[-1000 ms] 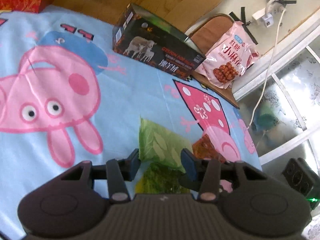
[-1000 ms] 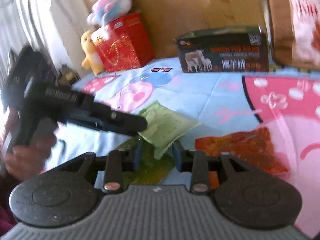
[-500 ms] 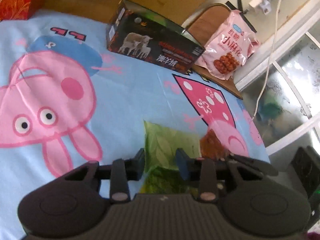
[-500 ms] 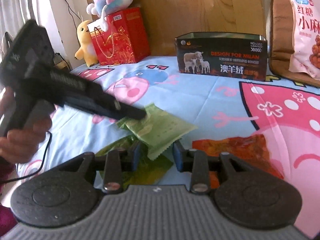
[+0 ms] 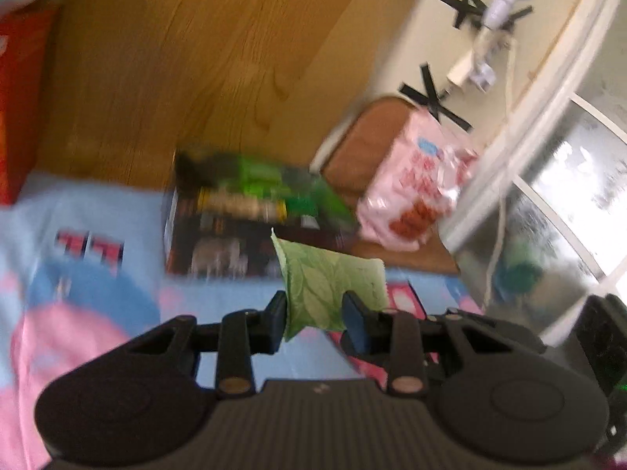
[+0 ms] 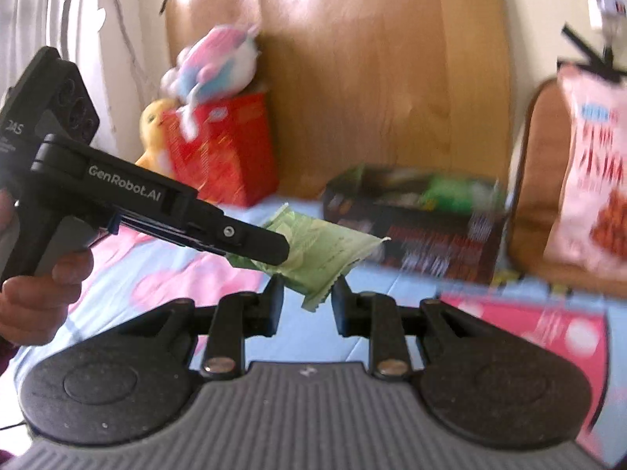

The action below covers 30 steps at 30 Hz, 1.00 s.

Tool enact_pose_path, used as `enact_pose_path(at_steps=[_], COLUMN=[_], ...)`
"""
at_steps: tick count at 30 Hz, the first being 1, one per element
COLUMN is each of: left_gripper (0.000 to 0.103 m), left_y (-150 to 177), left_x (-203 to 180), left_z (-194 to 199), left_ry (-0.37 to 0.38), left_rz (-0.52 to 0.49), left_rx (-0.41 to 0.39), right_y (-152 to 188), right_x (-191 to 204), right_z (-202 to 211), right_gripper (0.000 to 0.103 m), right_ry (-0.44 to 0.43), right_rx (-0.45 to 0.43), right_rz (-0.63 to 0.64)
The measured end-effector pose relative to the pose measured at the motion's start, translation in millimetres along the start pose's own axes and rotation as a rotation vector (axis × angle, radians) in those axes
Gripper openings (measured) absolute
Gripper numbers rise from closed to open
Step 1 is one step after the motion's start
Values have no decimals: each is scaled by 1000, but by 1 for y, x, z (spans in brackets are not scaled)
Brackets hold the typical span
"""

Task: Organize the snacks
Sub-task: 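Grasp the light green pastry pack with the left tool, drop it into the tin box, then close the left tool on the orange meat pack and lift it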

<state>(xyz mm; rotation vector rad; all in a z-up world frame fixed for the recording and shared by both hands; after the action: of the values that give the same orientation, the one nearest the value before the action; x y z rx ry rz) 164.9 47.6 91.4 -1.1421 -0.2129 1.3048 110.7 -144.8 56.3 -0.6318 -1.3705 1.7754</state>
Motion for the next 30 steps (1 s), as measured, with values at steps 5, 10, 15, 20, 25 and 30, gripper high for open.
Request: enact_pose_path(at_steps=[5, 10, 15, 20, 25, 30], left_gripper=[30, 33, 33, 38, 42, 42], left_y=[-44, -60, -50, -39, -5, 56], left_x=[3, 7, 5, -4, -23, -33], left_z=[-63, -123, -140, -107, -54, -30], left_ry=[-54, -110, -130, -126, -137, -89], left_rz=[-12, -26, -51, -71, -148, -137], left_rx=[-30, 4, 30, 12, 9, 153], right_y=[-29, -33, -20, -3, 42, 83], right_x=[-46, -84, -103, -106, -95, -73], right_z=[-49, -93, -75, -25, 27, 57], right_gripper=[29, 31, 41, 42, 42, 42], right_ry=[71, 206, 252, 247, 193, 167], right_rx=[2, 47, 7, -24, 38, 112], right_rz=[-44, -49, -101, -183, -307, -364])
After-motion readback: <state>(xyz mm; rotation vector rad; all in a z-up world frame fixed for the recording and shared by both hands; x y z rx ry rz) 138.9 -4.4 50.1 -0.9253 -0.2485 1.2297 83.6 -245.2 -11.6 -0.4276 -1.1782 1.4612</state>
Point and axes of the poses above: each gripper's, at about its wrist camera, not at the fingertips, and z roughly against the way its jaws point, x to its left, y to its underside, the point moved 1 cm from there along -z, roughly the way its jaws point, and after that the axes turned 5 degrees about -x, right-handed, at the moved point
